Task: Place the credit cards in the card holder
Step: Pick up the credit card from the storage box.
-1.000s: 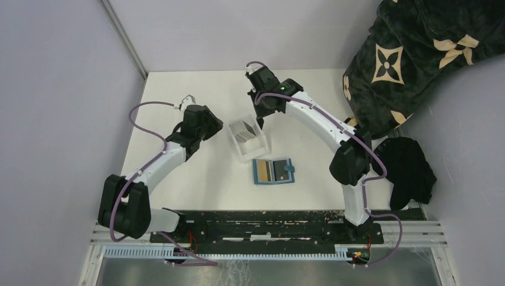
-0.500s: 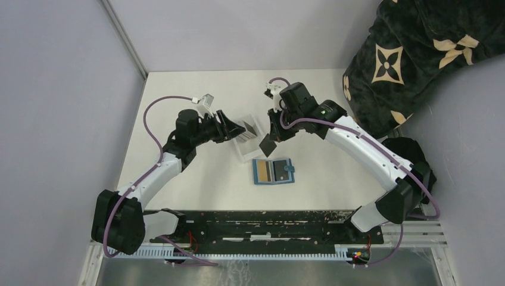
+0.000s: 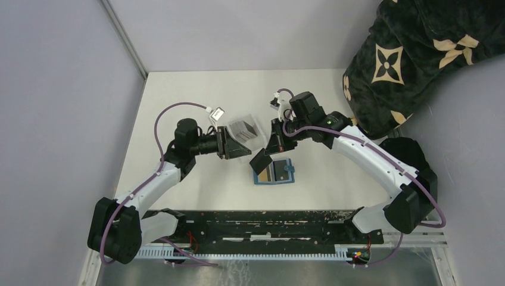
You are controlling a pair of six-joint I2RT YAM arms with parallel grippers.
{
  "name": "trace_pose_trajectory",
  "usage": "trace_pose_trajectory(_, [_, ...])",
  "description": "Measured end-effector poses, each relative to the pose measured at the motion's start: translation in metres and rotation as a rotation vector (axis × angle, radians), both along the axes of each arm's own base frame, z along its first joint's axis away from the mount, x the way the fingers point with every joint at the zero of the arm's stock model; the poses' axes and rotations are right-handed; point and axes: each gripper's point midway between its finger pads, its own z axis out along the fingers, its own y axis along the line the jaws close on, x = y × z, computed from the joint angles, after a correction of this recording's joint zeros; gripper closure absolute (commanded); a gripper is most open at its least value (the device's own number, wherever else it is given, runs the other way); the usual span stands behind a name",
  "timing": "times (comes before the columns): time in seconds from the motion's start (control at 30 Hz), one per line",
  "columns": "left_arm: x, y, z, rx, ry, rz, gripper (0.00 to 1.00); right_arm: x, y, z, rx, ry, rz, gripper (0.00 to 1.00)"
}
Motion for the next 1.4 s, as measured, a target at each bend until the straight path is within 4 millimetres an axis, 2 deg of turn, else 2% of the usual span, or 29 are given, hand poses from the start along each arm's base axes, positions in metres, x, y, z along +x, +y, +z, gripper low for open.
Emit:
trace_pose_trajectory(0.13, [-0.012,0.000,-0.003,-0.009,0.010,-0.043,0.42,0.000,0.004,0.004,0.059,0.040,0.000,0.99])
trace_pose_trajectory(0.33, [-0.018,-0.001,-0.002,-0.017,0.015,-0.078,0.42,-0.001,0.015,0.016,0.144,0.076,0.028,0.99])
trace_pose_trajectory(0.47, [-0.021,-0.001,-0.003,-0.019,0.023,-0.098,0.45,0.000,0.022,0.011,0.160,0.117,0.047,0.99])
trace_pose_trajectory(0.8, [-0.026,-0.003,-0.012,-0.020,0.069,-0.148,0.68,0.006,0.031,-0.004,0.175,0.204,0.056,0.99])
trace_pose_trajectory(1.03, [-0.029,-0.004,-0.016,-0.024,0.087,-0.178,0.96,0.014,0.033,-0.008,0.188,0.244,0.051,0.99])
trace_pose_trajectory(1.17, [-0.026,-0.005,-0.017,-0.024,0.089,-0.175,0.97,0.020,0.032,-0.013,0.194,0.270,0.042,0.98])
trace_pose_trajectory(1.3, [-0.021,-0.006,-0.019,-0.023,0.097,-0.158,0.97,0.025,0.031,-0.015,0.189,0.277,0.032,0.74])
trace_pose_trajectory(1.4, [-0.014,-0.007,-0.019,-0.019,0.095,-0.120,0.97,0.038,0.026,-0.015,0.134,0.211,-0.002,0.59])
